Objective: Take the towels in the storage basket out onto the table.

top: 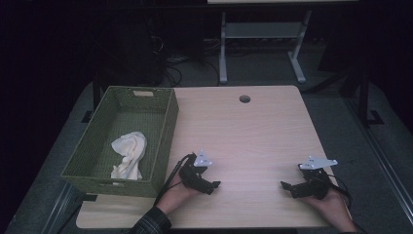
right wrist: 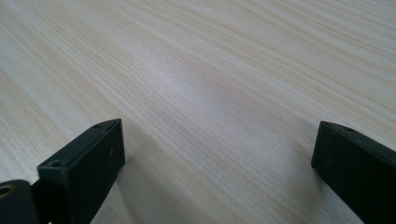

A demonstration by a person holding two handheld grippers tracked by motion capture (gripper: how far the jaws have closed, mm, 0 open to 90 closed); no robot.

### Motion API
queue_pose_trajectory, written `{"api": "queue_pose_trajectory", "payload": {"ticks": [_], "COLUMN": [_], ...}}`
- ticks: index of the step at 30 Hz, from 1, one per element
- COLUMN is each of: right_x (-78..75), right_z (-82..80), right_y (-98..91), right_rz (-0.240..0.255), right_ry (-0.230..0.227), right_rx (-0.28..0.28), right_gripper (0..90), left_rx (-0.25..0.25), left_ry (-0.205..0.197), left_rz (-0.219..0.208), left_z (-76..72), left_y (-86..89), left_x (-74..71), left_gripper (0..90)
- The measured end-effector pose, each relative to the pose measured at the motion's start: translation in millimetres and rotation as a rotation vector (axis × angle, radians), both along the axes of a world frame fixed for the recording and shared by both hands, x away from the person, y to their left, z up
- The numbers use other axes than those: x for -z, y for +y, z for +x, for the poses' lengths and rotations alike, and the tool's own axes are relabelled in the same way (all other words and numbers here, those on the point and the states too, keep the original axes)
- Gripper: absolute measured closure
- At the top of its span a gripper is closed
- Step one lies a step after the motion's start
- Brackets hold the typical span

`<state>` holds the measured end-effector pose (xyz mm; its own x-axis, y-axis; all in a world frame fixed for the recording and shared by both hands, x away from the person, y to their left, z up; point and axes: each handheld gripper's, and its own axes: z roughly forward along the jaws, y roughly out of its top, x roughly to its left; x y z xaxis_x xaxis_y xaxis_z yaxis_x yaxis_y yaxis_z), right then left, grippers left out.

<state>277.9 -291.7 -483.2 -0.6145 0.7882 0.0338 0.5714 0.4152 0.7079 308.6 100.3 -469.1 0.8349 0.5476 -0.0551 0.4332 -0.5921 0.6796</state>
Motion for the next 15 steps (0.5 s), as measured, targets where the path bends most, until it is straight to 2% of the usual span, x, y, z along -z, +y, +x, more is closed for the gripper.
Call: {"api": "queue_pose_trajectory", "payload": {"ticks": [1, 6, 11, 15], "right_x": [0.0, 0.1, -0.1, -0.1], "right_z": [0.0, 0.0, -0.3, -0.2], "right_y": [0.0, -0.1, 0.1, 0.1], "right_rz": [0.0, 0.0, 0.001, 0.001], "right_ry": [0.0, -0.001, 0.004, 0.004], "right_rx": [0.0, -0.001, 0.002, 0.002], "right_gripper": [2.3, 2.3, 2.3, 2.3], "left_rx": [-0.01, -0.014, -0.025, -0.032], "left_ry": [0.002, -0.004, -0.009, -0.023], "left_rz": [-0.02, -0.024, -0.019, 0.001], "left_z": [0.8, 1.9, 2.6, 2.4], "left_y": [2.2, 4.5, 8.1, 10.3], "left_x": [-2.1, -8.1, -12.2, -16.2], "left_gripper": [12.7, 12.7, 12.7, 12.7]}}
